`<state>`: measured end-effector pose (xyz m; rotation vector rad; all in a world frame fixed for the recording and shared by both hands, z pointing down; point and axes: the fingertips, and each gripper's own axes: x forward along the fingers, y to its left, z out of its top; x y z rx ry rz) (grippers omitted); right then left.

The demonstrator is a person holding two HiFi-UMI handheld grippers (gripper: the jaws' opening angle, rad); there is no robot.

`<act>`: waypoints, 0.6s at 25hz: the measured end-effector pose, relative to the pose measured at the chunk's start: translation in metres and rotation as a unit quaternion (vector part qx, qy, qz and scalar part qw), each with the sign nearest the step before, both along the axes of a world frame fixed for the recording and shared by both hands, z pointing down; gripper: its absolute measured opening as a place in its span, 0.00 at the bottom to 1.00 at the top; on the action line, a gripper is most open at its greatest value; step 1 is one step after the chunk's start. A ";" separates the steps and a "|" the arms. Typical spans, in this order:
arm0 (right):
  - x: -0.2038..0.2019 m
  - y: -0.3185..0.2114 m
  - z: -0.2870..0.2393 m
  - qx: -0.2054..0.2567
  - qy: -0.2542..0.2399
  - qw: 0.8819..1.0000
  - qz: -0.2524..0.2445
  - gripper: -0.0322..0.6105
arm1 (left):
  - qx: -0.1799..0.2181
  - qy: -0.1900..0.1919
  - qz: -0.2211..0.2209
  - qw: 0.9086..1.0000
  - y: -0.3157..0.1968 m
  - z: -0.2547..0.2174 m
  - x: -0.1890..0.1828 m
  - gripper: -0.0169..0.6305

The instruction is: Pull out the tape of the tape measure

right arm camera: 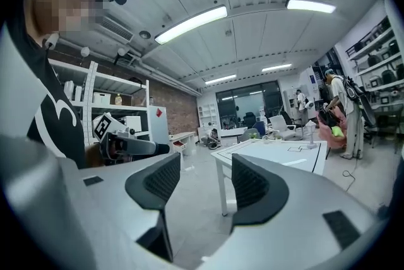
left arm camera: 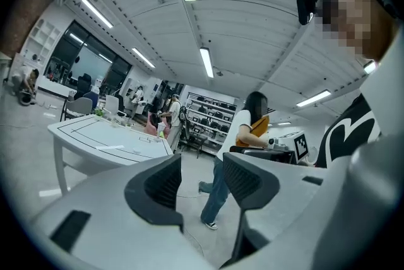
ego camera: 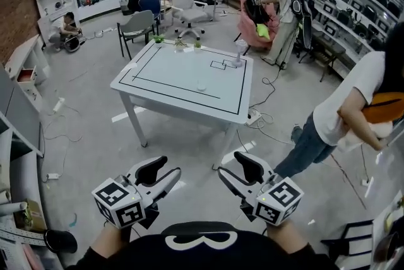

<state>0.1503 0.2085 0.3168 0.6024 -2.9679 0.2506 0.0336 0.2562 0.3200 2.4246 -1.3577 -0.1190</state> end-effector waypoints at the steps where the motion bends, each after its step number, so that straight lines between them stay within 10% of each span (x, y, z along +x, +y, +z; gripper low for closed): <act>1: -0.006 -0.001 0.002 0.000 0.001 1.000 0.001 0.42 | 0.000 -0.002 -0.003 1.000 0.000 0.002 -0.008 0.32; 15: -0.049 -0.009 0.022 -0.002 0.024 1.000 0.011 0.47 | -0.008 0.011 -0.024 1.000 -0.008 0.024 -0.063 0.38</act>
